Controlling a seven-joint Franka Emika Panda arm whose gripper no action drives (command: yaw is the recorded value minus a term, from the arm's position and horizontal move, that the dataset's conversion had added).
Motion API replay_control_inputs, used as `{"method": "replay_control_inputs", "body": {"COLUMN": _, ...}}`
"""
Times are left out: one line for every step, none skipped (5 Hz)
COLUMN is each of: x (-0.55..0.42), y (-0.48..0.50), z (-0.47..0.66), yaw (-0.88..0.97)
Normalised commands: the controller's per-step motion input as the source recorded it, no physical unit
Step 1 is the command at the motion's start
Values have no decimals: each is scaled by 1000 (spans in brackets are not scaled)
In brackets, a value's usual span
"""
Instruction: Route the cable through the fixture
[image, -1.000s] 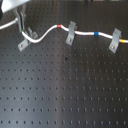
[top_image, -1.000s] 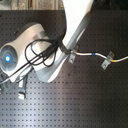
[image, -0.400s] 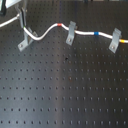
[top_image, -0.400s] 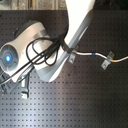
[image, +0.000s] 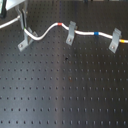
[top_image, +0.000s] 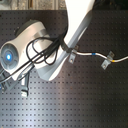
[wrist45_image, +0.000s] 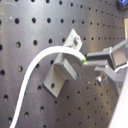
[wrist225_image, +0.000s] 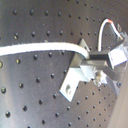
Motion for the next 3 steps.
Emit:
{"method": "replay_control_inputs", "body": {"x": -103, "y": -76, "z": 67, "yaw": 60}}
{"method": "replay_control_inputs", "body": {"x": -74, "y": -362, "z": 51, "yaw": 69}}
{"method": "replay_control_inputs", "body": {"x": 13, "y": -20, "z": 0, "yaw": 0}}
